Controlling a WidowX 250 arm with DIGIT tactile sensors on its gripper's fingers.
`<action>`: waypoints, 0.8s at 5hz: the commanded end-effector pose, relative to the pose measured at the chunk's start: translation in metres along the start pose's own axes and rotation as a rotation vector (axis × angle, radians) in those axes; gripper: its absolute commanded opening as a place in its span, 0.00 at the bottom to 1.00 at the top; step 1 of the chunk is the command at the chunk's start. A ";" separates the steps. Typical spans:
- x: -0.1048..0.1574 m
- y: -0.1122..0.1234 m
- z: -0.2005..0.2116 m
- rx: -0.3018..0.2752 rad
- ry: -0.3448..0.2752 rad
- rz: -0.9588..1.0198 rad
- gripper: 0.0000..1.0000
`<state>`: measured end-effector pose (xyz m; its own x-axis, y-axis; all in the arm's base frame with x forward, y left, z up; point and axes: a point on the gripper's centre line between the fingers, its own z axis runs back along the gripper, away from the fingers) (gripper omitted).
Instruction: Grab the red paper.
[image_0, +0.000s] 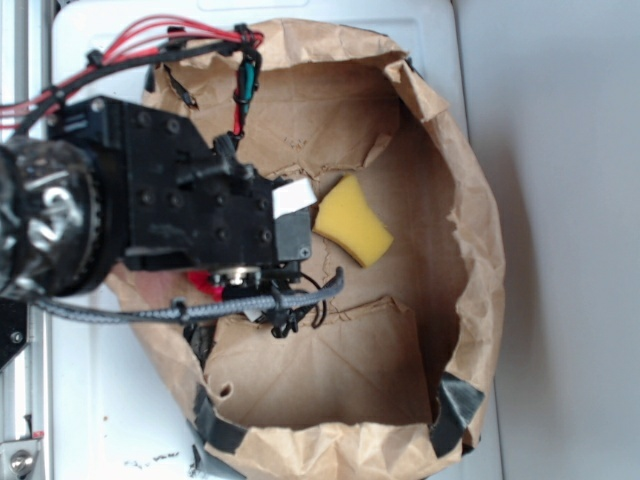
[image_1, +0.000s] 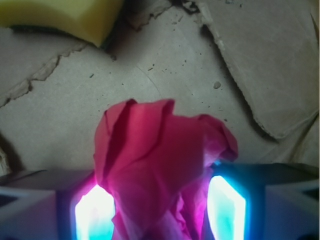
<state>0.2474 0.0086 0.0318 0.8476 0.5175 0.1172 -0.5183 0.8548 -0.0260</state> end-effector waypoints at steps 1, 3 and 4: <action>0.009 0.003 0.041 -0.070 -0.116 -0.193 0.00; 0.014 0.002 0.080 -0.079 -0.092 -0.294 0.00; 0.016 0.001 0.097 -0.083 -0.086 -0.308 0.00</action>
<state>0.2408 0.0065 0.1125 0.9607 0.2348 0.1480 -0.2303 0.9720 -0.0470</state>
